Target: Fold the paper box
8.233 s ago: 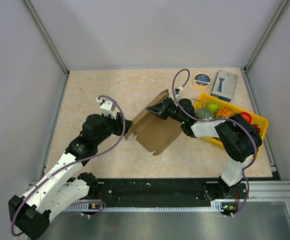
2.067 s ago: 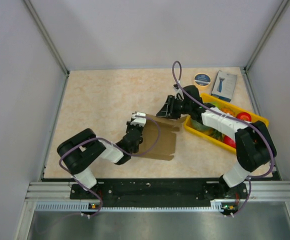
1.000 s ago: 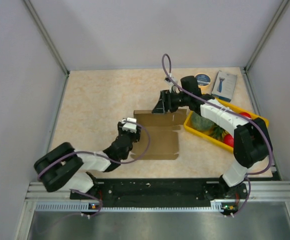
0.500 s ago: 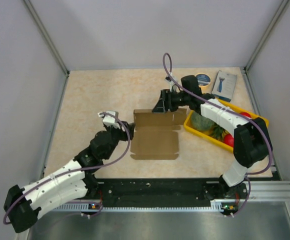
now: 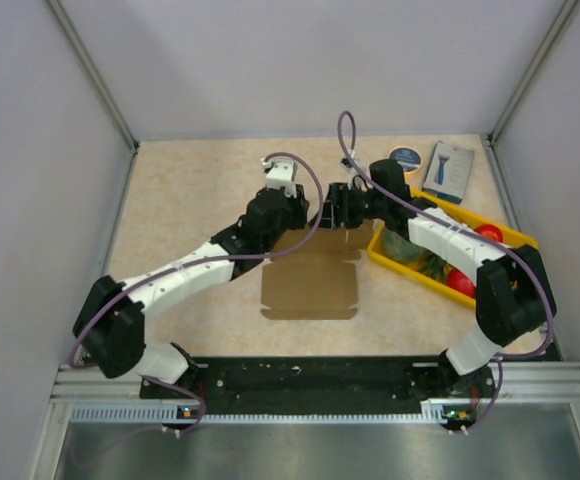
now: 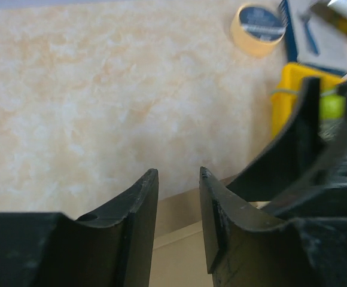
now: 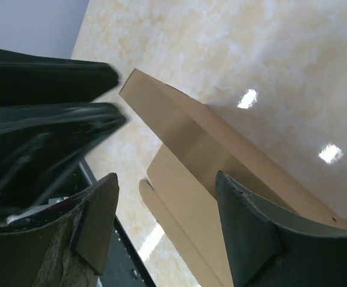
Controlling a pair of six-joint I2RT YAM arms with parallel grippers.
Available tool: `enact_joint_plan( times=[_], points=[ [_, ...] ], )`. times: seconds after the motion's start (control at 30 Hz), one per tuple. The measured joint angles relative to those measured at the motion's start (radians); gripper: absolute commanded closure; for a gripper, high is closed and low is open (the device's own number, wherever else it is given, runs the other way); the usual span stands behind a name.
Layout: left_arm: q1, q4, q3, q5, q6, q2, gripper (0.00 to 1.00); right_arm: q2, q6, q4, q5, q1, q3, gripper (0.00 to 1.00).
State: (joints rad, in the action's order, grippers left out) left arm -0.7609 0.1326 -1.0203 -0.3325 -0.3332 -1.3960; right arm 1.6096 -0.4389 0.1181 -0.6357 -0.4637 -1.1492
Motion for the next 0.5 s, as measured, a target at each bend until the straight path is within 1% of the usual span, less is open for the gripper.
enact_joint_plan(
  times=[0.1, 0.17, 0.37, 0.5],
  points=[
    [0.0, 0.002, 0.005, 0.006, 0.003, -0.09, 0.64, -0.055, -0.036, -0.029, 0.019, 0.024, 0.066, 0.34],
    [0.0, 0.009, 0.027, 0.0, 0.003, -0.115, 0.65, -0.086, -0.05, -0.036, 0.032, 0.048, 0.095, 0.34],
    [0.002, 0.107, 0.125, -0.025, -0.001, -0.114, 0.65, -0.148, -0.089, -0.043, 0.04, 0.126, 0.148, 0.34],
    [0.002, 0.179, 0.203, -0.049, -0.005, -0.071, 0.65, -0.198, -0.098, -0.024, 0.041, 0.157, 0.177, 0.39]
  ],
)
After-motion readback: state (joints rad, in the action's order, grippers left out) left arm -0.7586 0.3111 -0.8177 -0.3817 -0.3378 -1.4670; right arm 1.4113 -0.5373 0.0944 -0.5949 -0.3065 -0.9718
